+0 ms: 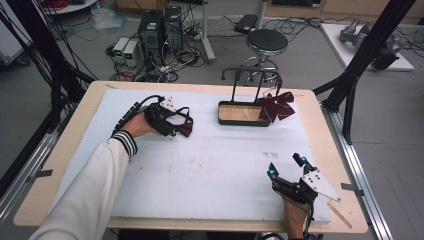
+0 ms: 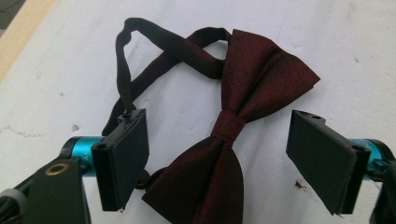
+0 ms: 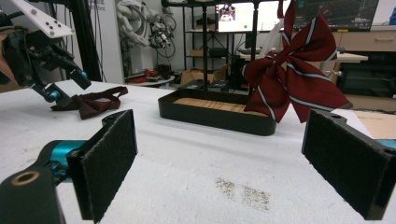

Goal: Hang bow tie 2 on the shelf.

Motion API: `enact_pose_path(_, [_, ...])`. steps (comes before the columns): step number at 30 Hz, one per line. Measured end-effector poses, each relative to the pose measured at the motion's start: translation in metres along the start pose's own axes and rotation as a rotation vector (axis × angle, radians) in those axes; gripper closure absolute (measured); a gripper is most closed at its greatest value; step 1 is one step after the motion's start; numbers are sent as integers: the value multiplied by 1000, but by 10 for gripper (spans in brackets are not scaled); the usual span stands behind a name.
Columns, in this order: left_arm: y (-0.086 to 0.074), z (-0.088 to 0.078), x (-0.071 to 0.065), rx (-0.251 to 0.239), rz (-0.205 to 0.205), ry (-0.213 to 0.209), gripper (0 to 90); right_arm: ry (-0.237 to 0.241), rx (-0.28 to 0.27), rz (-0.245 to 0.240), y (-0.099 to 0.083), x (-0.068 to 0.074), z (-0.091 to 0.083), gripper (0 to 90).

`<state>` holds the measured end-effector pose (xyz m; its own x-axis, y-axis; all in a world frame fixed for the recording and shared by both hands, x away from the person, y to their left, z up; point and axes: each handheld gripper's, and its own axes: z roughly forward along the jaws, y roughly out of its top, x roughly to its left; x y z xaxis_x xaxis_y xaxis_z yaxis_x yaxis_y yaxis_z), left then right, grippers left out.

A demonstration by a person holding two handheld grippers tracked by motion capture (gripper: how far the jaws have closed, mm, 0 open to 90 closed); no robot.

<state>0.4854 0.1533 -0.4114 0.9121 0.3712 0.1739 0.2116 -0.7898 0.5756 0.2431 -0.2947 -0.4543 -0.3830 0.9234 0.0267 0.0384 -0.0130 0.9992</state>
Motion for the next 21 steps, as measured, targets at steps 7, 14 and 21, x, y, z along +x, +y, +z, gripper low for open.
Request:
enact_pose_path(7, [-3,4,3,33,-1,-23,340,2,-4,-1,0,0,0,94])
enact_pose_path(14, [-4,6,5,55,4,-17,428,-2,-2,8,0,0,0,94])
enact_pose_path(21, [-3,8,4,79,50,-5,517,-3,-1,8,0,0,0,94])
